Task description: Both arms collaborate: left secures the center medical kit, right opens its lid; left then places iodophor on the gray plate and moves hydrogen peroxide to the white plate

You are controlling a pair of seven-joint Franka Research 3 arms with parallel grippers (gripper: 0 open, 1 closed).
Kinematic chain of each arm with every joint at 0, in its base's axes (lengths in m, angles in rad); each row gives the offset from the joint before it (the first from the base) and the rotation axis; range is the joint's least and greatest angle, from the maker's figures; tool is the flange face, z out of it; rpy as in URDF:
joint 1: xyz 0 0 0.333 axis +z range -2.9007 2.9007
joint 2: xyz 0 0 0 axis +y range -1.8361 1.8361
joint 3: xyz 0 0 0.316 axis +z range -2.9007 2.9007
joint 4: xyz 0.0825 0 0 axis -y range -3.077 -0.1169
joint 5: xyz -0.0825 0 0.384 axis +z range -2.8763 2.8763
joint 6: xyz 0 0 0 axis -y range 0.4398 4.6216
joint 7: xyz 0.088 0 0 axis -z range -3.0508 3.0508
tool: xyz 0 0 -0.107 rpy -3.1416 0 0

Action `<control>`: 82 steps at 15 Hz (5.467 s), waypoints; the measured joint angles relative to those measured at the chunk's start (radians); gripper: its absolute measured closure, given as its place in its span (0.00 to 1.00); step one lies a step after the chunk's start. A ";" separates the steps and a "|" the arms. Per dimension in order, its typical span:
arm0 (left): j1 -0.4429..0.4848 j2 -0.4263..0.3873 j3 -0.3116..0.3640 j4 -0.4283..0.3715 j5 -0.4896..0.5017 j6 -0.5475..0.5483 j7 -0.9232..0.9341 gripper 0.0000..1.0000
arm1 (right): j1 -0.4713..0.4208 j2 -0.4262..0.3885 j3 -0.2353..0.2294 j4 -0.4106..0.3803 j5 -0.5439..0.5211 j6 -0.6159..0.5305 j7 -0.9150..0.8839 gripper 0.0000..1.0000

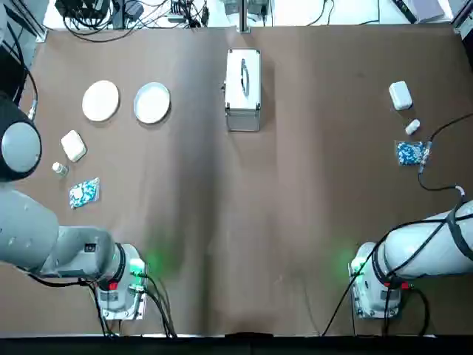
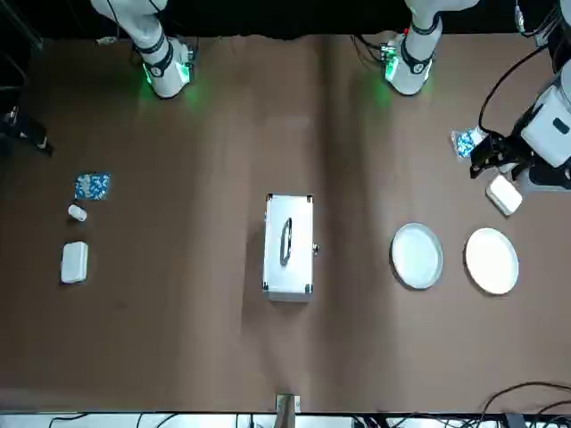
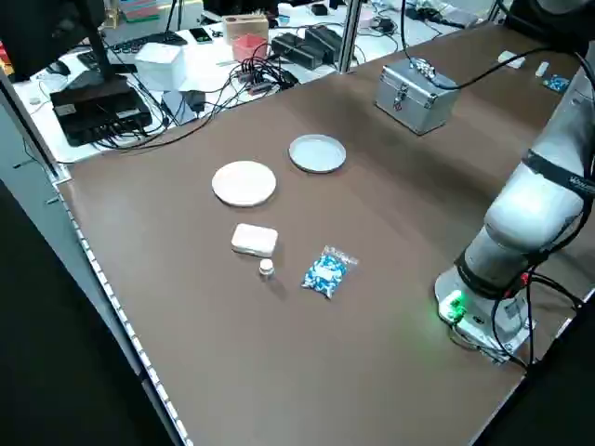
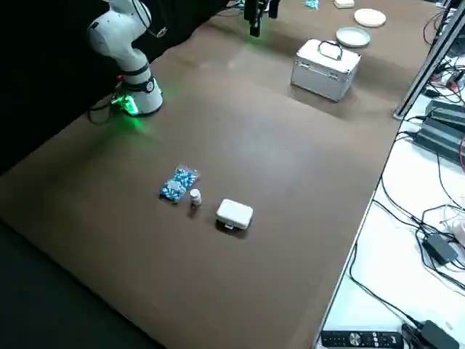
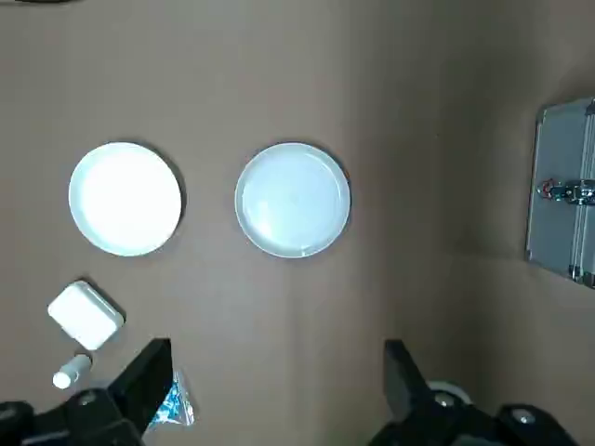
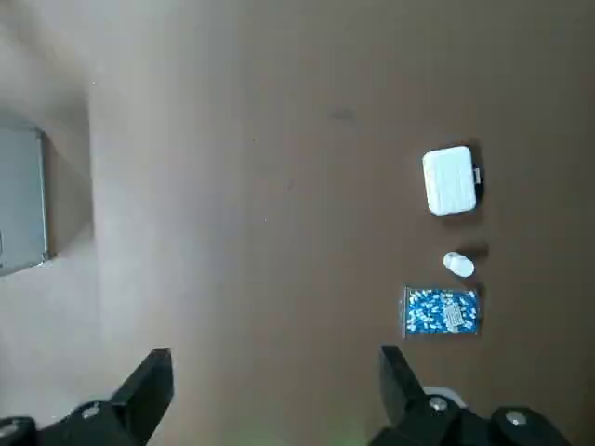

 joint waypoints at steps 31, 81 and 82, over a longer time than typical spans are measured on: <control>-0.016 0.128 -0.043 -0.257 0.000 0.192 0.014 0.00 | 0.131 0.088 0.005 -0.016 0.041 0.105 0.003 0.02; -0.387 0.675 -0.072 -0.032 -0.325 0.729 -1.834 0.15 | 0.672 0.550 0.010 0.039 0.225 0.780 0.716 0.14; -0.387 0.675 -0.071 -0.032 -0.325 0.728 -1.839 0.23 | 0.673 0.556 0.009 0.039 0.225 0.787 0.716 0.14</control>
